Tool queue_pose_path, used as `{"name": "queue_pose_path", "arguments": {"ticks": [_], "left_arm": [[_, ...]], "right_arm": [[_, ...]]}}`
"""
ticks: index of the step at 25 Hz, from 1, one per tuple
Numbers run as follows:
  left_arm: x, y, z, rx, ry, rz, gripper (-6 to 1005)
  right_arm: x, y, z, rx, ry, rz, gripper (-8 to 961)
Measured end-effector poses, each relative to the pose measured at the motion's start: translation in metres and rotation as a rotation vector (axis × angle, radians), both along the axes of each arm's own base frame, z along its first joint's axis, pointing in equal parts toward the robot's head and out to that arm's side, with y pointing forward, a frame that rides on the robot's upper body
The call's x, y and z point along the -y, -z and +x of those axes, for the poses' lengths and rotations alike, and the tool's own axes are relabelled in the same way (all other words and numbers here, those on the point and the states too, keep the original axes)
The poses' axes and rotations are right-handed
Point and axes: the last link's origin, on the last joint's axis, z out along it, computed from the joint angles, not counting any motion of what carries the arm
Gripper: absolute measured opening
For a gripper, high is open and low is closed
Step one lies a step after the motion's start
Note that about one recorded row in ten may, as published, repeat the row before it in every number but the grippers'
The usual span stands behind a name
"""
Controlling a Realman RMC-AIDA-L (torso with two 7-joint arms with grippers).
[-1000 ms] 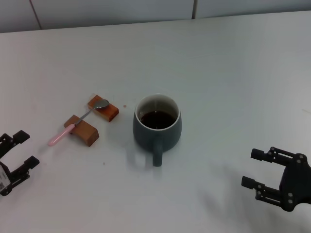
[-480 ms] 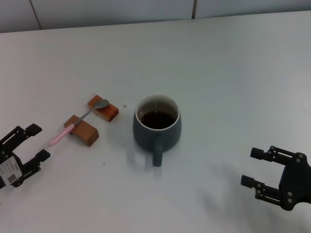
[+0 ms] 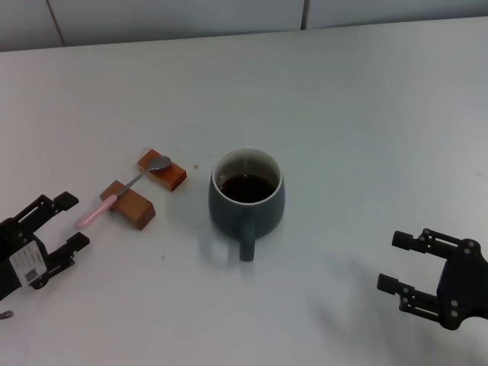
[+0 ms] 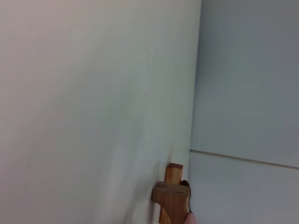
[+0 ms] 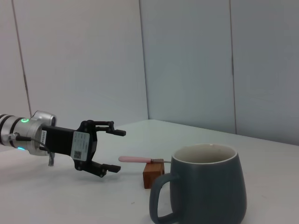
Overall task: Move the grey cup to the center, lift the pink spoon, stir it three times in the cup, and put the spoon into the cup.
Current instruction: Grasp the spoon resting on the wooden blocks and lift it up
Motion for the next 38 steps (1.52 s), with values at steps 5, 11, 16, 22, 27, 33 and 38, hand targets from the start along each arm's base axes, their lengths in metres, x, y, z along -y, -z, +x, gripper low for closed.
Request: {"name": "queue_pose_path", "arguments": {"ticks": [5,11,16,22,27,33,38], "left_arm": [[-0.007,0.001,0.003,-0.009,0.012,-0.002,761],[-0.011,0.007,0.005,-0.009,0.006,-0.007,749],[-0.016,0.007,0.006,-0.016,0.01,-0.007,739],[-0.022,0.012,0.01,-0.018,0.018,-0.011,728],[-0.024,0.015,0.01,-0.031,0.018,-0.011,718],[-0.026,0.016,0.01,-0.043,0.022,-0.018,706],[-0.026,0.017,0.01,-0.042,0.019,-0.019,697]], "right_arm": [[-0.001,0.0,0.0,0.0,0.002,-0.001,680],[-0.001,-0.001,0.0,-0.002,0.008,-0.003,680],[-0.001,-0.001,0.0,-0.002,0.009,-0.003,680],[-0.001,-0.001,0.001,-0.002,0.009,-0.003,680],[-0.001,-0.001,0.0,-0.003,0.009,-0.004,680],[-0.001,-0.002,0.001,-0.007,0.014,0.004,680],[-0.001,-0.002,0.001,-0.008,0.013,0.004,680]]}}
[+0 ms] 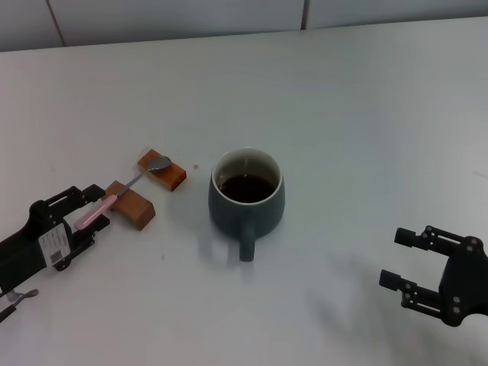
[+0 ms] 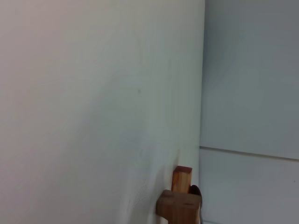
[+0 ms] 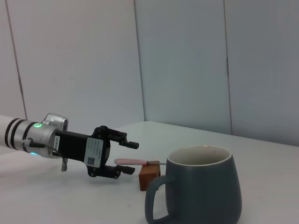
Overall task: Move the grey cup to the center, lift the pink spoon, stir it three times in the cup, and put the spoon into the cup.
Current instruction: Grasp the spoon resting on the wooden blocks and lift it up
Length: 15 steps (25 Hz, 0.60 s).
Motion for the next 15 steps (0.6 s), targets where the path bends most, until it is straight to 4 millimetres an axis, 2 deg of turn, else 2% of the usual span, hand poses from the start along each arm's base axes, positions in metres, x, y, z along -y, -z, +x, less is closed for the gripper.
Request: {"name": "queue_pose_path", "arguments": {"ticks": [5,10,15], "left_arm": [[-0.0004,0.0027,0.0001,0.003,-0.009,-0.004,687],[-0.0019,0.0039,0.0008,0.0,-0.009,-0.005,541],[-0.0029,0.0059,0.0011,-0.003,-0.012,-0.008,540]], "right_arm": [[-0.0004,-0.0002,-0.0002,0.0,-0.002,0.0,680],[-0.0005,-0.0004,-0.0001,0.001,-0.002,0.0,680],[-0.0006,-0.0006,0.0,0.001,-0.002,0.0,680]]}}
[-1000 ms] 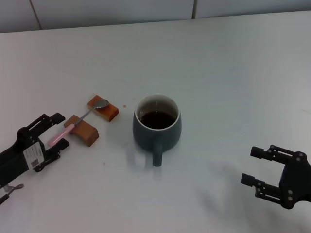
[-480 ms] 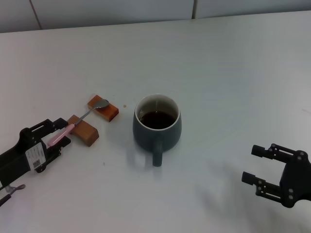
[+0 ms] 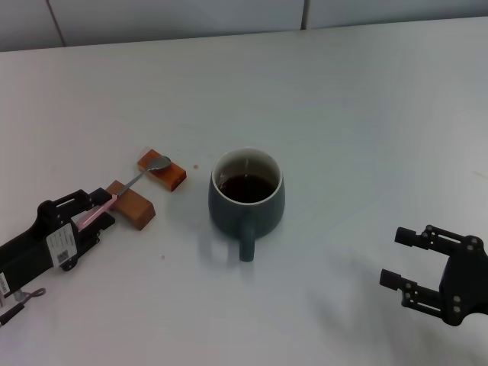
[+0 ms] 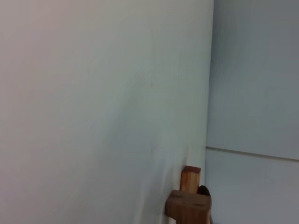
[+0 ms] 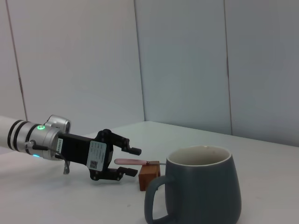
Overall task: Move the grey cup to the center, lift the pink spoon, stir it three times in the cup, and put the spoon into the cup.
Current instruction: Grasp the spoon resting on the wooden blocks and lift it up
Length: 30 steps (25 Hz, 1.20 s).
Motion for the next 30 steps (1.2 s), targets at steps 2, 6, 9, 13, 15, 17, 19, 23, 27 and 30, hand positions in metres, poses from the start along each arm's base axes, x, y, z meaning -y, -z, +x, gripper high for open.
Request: {"name": "queue_pose_path", "arguments": {"ticks": [2,6,9,13,15,17,19,23,27,30], "left_arm": [[-0.0004,0.0006,-0.0001,-0.002,-0.001,-0.002,524],[-0.0009,0.0008,-0.0007,-0.01,-0.002,-0.002,441],[-0.0016,0.0007,-0.0004,-0.011,0.0,-0.002,334],[-0.002,0.0006,-0.0005,-0.015,0.001,-0.001,325],[-0.0024,0.0003,-0.0014,-0.028,0.007,0.003,321],[-0.0024,0.0004,-0.0014,-0.033,0.01,0.005,317],[-0.0024,0.0013,-0.0008,-0.034,0.015,0.009,313],[-0.0021,0.0022,0.0001,-0.025,0.013,0.016,304],[-0.0026,0.0012,0.0013,-0.018,0.018,0.023,247],[-0.0028,-0.0015,0.0049,0.002,0.037,0.054,191]], "right_arm": [[0.0,-0.0001,0.0,0.0,0.0,0.0,680],[-0.0003,0.0,-0.0001,0.0,0.0,0.0,680],[-0.001,0.0,-0.0001,0.002,0.0,0.001,680],[-0.0021,0.0002,0.0,0.006,0.0,0.002,680],[-0.003,0.0002,-0.0003,0.007,-0.002,0.002,680],[-0.0032,0.0003,-0.0004,0.007,-0.002,0.002,680],[-0.0036,0.0002,-0.0005,0.007,-0.002,0.003,680],[-0.0047,0.0002,-0.0009,0.008,-0.004,0.003,680],[-0.0056,0.0,-0.0011,0.009,-0.005,0.005,680],[-0.0059,0.0,-0.001,0.01,-0.005,0.006,680]]}}
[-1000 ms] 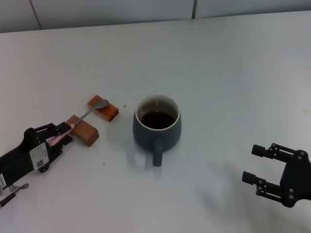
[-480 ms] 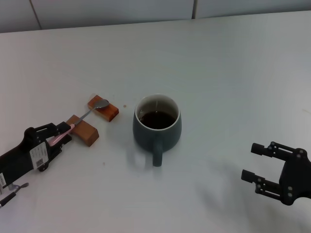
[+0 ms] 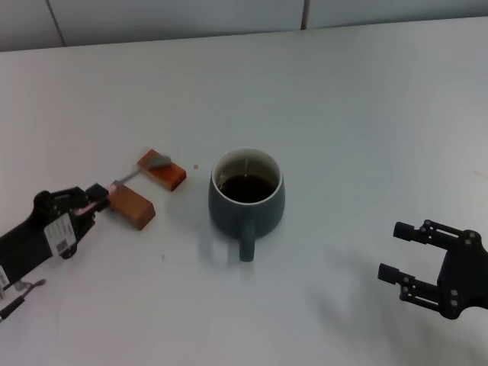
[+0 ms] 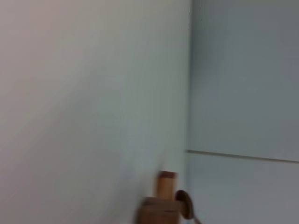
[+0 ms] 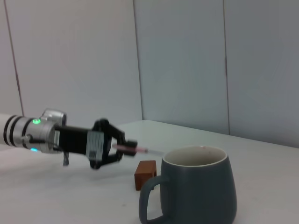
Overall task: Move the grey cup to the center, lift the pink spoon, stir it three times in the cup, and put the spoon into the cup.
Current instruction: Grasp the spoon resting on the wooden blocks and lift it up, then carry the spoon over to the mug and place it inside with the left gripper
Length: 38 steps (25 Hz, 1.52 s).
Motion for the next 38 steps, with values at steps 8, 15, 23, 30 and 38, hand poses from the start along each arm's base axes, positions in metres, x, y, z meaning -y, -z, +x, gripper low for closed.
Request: {"name": "queue_pose_path", "arguments": {"ticks": [8,15,23,30,38], "left_arm": [[-0.012,-0.025,0.036,0.072,0.246,0.207,126],[-0.041,-0.065,0.085,-0.028,0.646,0.422,126],[-0.074,-0.116,0.16,-0.463,1.288,0.508,127],[-0.069,-0.132,0.238,-1.02,1.775,0.347,127],[-0.061,-0.106,0.278,-1.41,1.965,0.029,126]], "right_arm": [[-0.001,0.001,0.001,0.007,0.005,0.002,680],[-0.002,0.001,0.0,0.006,0.004,0.001,680],[-0.003,0.003,0.001,0.011,0.013,0.002,680],[-0.004,0.004,0.001,0.012,0.013,0.002,680],[-0.006,0.004,0.001,0.013,0.02,-0.001,680]]}}
